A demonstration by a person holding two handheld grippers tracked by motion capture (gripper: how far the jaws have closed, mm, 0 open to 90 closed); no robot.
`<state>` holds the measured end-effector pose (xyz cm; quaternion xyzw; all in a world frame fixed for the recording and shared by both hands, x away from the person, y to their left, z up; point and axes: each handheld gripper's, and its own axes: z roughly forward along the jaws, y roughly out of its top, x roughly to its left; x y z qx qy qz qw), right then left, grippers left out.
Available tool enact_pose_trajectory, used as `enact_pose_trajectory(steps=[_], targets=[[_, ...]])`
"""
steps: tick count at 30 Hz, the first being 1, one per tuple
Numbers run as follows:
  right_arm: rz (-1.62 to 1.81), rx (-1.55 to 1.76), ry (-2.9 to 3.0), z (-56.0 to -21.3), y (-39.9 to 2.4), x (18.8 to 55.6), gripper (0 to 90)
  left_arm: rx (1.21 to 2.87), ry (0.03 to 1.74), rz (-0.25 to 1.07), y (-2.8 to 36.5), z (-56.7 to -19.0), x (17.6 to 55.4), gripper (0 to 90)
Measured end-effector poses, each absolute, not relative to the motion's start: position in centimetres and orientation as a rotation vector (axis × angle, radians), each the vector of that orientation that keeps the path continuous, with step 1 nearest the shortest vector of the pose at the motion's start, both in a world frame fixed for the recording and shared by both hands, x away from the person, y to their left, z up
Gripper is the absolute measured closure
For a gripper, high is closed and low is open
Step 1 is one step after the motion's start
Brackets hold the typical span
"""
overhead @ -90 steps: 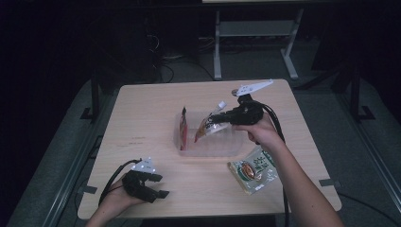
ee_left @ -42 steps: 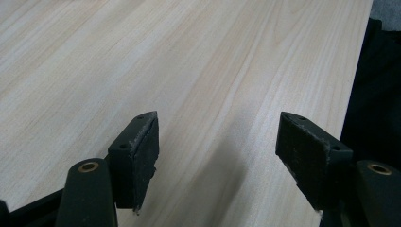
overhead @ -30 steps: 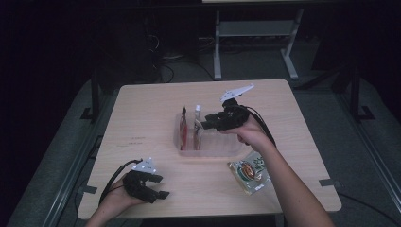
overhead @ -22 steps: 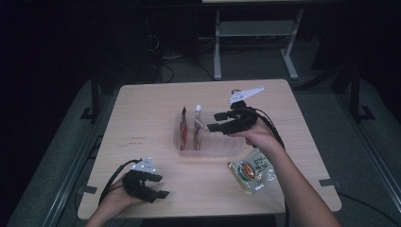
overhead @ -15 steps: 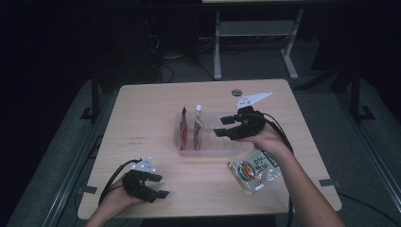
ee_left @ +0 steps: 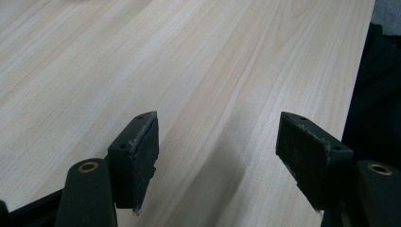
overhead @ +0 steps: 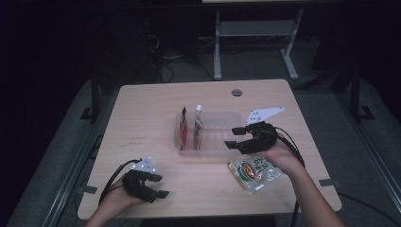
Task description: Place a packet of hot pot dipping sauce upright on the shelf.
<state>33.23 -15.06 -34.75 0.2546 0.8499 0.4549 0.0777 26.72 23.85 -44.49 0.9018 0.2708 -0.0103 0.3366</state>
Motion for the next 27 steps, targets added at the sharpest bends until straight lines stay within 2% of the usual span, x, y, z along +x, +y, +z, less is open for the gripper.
enact_pose_trajectory(steps=[18,25,27], targets=[[1.27,0.864,2.552,-38.4,-18.9,29.1,42.3,2.351,0.706,-0.025,23.7,-44.5,26.6,30.5],[1.226,0.954,2.532,-39.7,-21.1,29.0,43.4,2.352,0.702,-0.023,23.6,-44.5,26.5,30.5],[1.204,0.986,2.508,-40.0,-21.8,29.4,46.1,2.353,0.701,-0.022,23.6,-44.5,26.6,30.5]])
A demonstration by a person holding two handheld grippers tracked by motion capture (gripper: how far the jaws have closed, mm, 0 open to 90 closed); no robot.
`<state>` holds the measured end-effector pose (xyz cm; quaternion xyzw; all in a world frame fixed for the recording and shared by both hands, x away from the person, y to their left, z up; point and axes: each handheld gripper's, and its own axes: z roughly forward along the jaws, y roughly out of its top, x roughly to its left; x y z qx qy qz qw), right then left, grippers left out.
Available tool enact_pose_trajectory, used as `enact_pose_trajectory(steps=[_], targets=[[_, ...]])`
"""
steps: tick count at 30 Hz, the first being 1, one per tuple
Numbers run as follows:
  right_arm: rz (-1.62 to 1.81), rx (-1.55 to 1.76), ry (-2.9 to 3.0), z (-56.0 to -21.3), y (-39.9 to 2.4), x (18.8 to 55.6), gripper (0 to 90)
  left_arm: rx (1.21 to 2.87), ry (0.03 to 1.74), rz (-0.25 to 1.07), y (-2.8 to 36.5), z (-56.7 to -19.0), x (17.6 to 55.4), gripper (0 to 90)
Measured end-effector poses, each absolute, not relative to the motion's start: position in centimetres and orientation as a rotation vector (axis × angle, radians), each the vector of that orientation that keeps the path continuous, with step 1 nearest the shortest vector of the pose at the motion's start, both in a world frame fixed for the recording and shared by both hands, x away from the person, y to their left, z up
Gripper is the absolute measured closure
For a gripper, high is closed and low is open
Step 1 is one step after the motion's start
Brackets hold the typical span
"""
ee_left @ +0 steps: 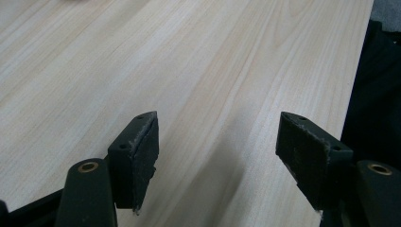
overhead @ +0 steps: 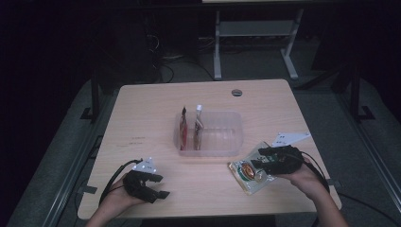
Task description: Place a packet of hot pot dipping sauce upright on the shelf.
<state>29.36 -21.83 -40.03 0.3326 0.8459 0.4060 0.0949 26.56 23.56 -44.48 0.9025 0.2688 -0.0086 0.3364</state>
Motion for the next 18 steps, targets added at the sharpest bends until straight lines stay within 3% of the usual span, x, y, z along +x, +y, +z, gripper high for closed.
enact_pose_trajectory(steps=[2,9,18], targets=[[1.186,1.026,2.488,-40.4,-22.7,29.9,49.8,2.36,0.687,-0.018,23.6,-44.4,26.6,30.5],[1.098,1.173,2.397,-41.8,-25.8,31.9,87.7,2.351,0.69,-0.019,23.3,-44.5,26.5,30.6],[0.992,1.306,2.391,-44.3,-27.9,33.8,89.7,2.369,0.677,-0.03,23.0,-44.6,26.6,30.7]])
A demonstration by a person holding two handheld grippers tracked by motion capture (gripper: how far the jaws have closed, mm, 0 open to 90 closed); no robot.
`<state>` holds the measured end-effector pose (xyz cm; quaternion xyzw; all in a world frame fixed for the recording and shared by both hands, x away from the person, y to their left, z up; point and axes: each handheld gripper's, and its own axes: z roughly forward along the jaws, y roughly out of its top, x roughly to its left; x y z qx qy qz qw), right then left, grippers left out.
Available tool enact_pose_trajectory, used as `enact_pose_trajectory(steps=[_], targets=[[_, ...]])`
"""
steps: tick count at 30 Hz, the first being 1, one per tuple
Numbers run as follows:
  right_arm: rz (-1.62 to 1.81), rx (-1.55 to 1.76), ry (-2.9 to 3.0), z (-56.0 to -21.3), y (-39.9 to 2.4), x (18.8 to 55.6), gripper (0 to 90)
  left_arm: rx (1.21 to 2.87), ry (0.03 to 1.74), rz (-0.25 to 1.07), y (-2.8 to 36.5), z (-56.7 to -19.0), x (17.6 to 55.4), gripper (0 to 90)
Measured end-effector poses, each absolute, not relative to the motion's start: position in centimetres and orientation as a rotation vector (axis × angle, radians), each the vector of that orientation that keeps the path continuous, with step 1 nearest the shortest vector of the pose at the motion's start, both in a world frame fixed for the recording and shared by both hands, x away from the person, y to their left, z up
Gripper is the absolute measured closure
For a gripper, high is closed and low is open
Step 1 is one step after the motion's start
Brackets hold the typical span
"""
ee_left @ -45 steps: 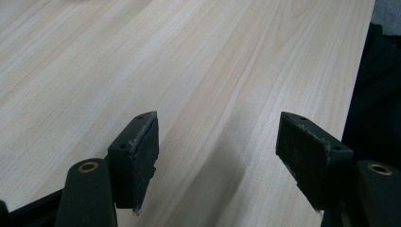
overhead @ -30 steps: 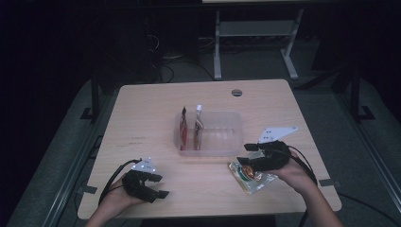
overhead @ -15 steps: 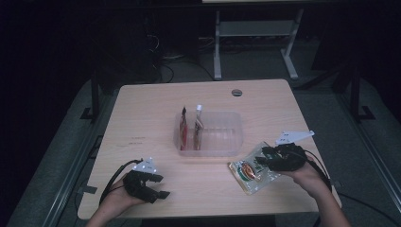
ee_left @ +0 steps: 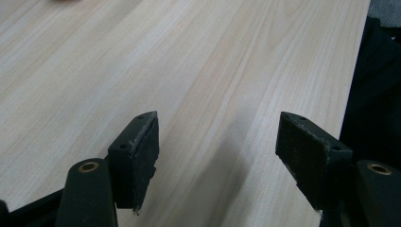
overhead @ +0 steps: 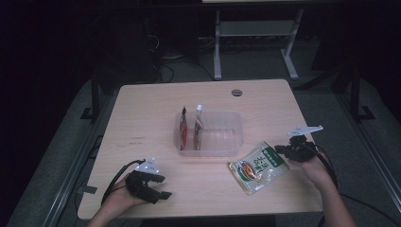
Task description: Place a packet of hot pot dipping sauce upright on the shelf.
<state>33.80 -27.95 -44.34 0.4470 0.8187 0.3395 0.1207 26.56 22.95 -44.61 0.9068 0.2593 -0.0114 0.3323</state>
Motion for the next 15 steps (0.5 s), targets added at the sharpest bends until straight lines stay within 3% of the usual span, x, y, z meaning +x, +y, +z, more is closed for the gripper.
enact_pose_trajectory(steps=[15], targets=[[0.912,1.323,2.443,-46.3,-27.5,34.5,89.7,2.386,0.674,-0.038,22.8,-44.7,26.6,30.8]])
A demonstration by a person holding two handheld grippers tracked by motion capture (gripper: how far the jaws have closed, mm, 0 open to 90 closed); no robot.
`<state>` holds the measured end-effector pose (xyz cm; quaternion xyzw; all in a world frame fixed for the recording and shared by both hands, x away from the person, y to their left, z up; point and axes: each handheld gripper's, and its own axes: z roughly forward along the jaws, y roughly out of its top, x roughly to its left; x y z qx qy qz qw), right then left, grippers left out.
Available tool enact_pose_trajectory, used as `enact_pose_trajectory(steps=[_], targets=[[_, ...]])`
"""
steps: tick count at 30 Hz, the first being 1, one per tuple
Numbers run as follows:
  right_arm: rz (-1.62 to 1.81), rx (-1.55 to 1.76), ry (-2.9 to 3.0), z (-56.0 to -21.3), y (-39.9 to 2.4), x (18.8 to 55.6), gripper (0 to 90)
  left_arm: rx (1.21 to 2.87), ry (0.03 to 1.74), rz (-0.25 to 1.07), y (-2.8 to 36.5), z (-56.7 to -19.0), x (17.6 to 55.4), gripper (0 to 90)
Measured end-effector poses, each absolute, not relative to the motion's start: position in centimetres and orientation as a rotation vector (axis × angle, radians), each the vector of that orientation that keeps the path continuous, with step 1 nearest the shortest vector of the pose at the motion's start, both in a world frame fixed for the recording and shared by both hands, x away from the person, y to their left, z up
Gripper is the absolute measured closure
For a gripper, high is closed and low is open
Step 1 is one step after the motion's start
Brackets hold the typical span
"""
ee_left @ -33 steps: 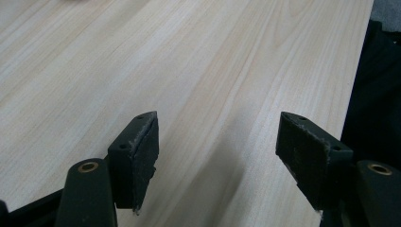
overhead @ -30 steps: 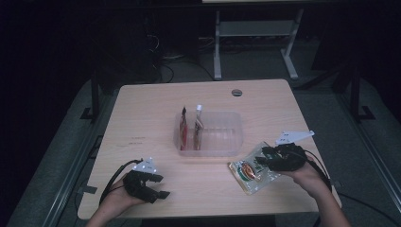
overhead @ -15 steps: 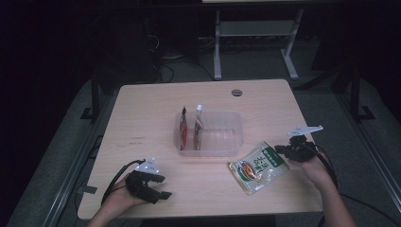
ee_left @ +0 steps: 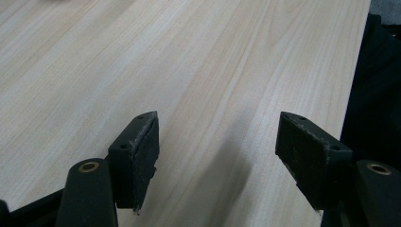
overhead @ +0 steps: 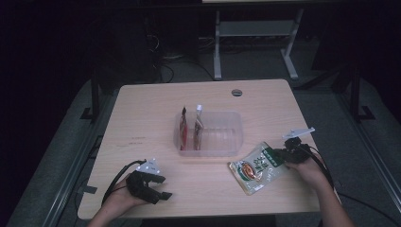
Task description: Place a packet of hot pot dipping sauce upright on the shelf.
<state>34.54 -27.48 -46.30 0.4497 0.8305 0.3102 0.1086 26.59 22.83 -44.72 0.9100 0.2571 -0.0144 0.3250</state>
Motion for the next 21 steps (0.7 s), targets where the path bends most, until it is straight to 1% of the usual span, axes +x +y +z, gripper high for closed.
enact_pose_trajectory(steps=[12,21], targets=[[0.947,1.29,2.489,-46.3,-27.2,34.3,89.8,2.389,0.665,-0.035,22.8,-44.7,26.6,30.8],[0.977,1.189,2.594,-46.3,-24.9,33.6,89.8,2.383,0.68,-0.035,22.8,-44.7,26.5,30.8]])
